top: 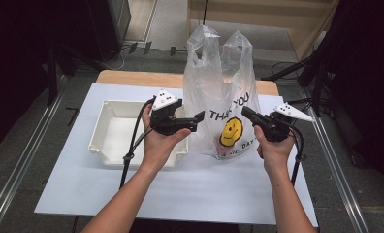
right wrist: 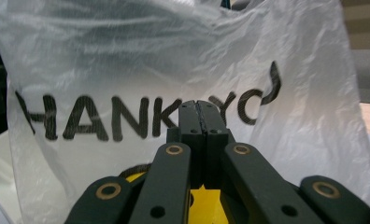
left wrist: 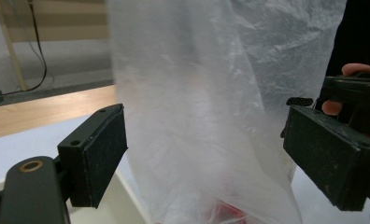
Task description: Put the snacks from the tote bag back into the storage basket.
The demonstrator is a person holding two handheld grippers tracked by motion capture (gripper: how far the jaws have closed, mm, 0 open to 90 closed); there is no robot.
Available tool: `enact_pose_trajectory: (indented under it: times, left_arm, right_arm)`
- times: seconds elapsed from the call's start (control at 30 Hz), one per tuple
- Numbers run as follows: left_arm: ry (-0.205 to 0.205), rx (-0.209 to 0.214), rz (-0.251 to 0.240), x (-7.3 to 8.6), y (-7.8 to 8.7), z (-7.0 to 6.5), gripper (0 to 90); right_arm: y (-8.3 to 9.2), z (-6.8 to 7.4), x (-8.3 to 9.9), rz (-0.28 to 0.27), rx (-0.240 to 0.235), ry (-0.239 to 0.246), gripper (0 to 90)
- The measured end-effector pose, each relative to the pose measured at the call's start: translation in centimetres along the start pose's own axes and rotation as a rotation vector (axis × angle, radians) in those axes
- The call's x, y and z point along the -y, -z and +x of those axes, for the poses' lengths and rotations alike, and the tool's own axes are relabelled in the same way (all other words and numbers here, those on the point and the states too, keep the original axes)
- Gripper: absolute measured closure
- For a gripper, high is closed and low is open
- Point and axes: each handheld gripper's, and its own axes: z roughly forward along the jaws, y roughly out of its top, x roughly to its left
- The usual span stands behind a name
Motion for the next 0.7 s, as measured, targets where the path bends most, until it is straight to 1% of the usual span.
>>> enact_pose_trajectory:
  times: [0.03, 0.07, 0.1, 0.13, 0.2, 0.23, 0.3, 0.37, 0.4, 0.43, 0.5, 0.53, 0.57, 0.6, 0.63, 0.67, 0.7]
  left_arm:
    - [-0.007, 0.016, -0.001, 0.1, -0.2, -0.1, 14.4]
    - [-0.009, 0.010, 0.009, 0.1, -0.5, -0.2, 17.4]
    - [-0.006, 0.010, 0.024, 0.1, -0.7, -0.2, 25.0]
    - [0.002, 0.018, 0.036, 0.2, -0.9, -0.1, 35.3]
    - [0.010, 0.042, 0.053, 0.4, -1.2, 0.0, 61.4]
    - [0.012, 0.056, 0.062, 0.5, -1.3, 0.0, 72.9]
    - [0.011, 0.089, 0.077, 0.7, -1.4, -0.1, 84.8]
    - [0.004, 0.104, 0.086, 1.0, -1.4, -0.2, 90.0]
    - [0.004, 0.104, 0.086, 1.0, -1.4, -0.2, 90.0]
    - [-0.002, 0.117, 0.095, 1.4, -1.3, -0.3, 90.0]
    - [-0.001, 0.122, 0.097, 1.7, -1.3, -0.5, 90.0]
    - [-0.003, 0.126, 0.103, 2.0, -1.3, -0.6, 90.0]
    - [-0.005, 0.130, 0.118, 2.8, -1.3, -0.8, 90.0]
    - [0.002, 0.132, 0.124, 3.3, -1.4, -0.8, 90.0]
    - [0.002, 0.132, 0.124, 3.3, -1.4, -0.8, 90.0]
    - [0.021, 0.139, 0.140, 4.2, -1.5, -0.7, 90.0]
    - [0.021, 0.139, 0.140, 4.2, -1.5, -0.7, 90.0]
  right_arm:
    - [0.0, 0.1, 0.2, 0.006, 0.001, 0.007, 90.0]
    - [0.1, 0.2, 0.3, 0.013, -0.003, 0.012, 90.0]
    - [0.1, 0.3, 0.4, 0.015, -0.003, 0.015, 90.0]
    - [0.2, 0.3, 0.5, 0.015, -0.005, 0.019, 90.0]
    - [0.5, 0.2, 0.7, 0.011, -0.003, 0.023, 90.0]
    - [0.7, 0.2, 0.7, 0.006, 0.001, 0.019, 90.0]
    - [1.2, 0.0, 0.7, -0.007, 0.008, 0.014, 87.8]
    - [1.6, -0.2, 0.5, -0.022, 0.012, 0.003, 84.1]
    - [1.6, -0.2, 0.5, -0.022, 0.012, 0.003, 84.1]
    - [1.8, -0.2, 0.3, -0.036, 0.016, -0.001, 79.5]
    - [1.8, 0.0, 0.1, -0.045, 0.043, 0.005, 70.1]
    - [1.8, 0.0, 0.1, -0.045, 0.043, 0.005, 70.1]
    - [1.6, 0.1, 0.0, -0.062, 0.088, 0.014, 58.3]
    - [1.5, 0.2, -0.1, -0.071, 0.122, 0.018, 50.9]
    - [1.2, 0.2, -0.3, -0.068, 0.154, 0.021, 44.7]
    - [0.8, 0.1, -0.6, -0.055, 0.177, 0.023, 38.4]
    - [0.4, 0.1, -1.0, -0.036, 0.192, 0.024, 32.6]
